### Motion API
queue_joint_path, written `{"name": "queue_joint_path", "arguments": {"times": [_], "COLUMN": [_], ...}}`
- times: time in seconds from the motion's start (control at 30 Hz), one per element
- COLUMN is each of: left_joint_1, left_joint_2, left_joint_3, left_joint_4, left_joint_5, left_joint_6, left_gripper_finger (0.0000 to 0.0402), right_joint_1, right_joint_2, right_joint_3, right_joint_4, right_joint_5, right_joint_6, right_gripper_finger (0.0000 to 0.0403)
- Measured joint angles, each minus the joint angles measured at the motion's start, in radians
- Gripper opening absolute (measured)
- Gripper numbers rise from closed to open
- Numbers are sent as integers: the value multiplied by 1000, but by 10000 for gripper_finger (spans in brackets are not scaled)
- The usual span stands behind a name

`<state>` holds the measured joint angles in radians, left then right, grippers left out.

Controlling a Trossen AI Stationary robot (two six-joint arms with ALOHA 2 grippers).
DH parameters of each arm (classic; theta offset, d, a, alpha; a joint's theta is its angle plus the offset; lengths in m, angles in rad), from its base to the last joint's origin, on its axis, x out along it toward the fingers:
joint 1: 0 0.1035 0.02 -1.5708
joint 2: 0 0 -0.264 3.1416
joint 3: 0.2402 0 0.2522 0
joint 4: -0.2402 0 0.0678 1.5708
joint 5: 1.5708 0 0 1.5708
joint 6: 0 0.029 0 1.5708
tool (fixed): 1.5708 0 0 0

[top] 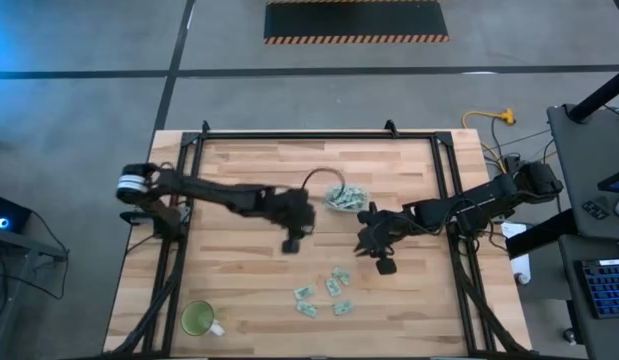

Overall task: Pick and place Stevia / Truvia into bins
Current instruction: Put the stevia packet into the transparent bin

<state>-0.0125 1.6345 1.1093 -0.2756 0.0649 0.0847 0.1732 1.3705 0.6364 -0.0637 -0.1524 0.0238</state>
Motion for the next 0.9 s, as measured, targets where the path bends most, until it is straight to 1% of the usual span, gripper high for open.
{"name": "queue_joint_path", "arguments": {"times": [0.07,0.13,0.17,0.27,0.37,0.47,0.5,0.57,0.67,0.73,0.8,0.9], "left_joint_1": [-52,-104,-129,-200,-261,-298,-305,-318,-320,-320,-322,-323], "left_joint_2": [-44,-91,-111,-168,-215,-249,-259,-277,-296,-298,-298,-290], "left_joint_3": [-50,-108,-135,-232,-325,-398,-413,-434,-448,-449,-451,-451], "left_joint_4": [-1,12,12,80,199,290,309,316,323,326,326,333], "left_joint_5": [0,0,1,-17,-25,-58,-74,-101,-113,-118,-119,-126], "left_joint_6": [-1,-16,-30,-83,-117,-152,-157,-158,-159,-159,-158,-158], "left_gripper_finger": [109,109,109,109,109,109,109,109,109,109,109,109], "right_joint_1": [4,14,18,33,52,74,83,107,148,173,191,202], "right_joint_2": [9,23,32,65,114,160,178,209,244,259,275,289], "right_joint_3": [-3,-7,-6,-6,-6,-1,6,21,52,60,72,72], "right_joint_4": [7,1,12,45,101,146,164,190,194,183,190,199], "right_joint_5": [-62,-100,-107,-110,-111,-109,-101,-43,101,178,211,212], "right_joint_6": [48,103,119,140,205,208,207,200,149,126,121,169], "right_gripper_finger": [57,57,57,57,57,57,57,56,56,56,56,56]}}
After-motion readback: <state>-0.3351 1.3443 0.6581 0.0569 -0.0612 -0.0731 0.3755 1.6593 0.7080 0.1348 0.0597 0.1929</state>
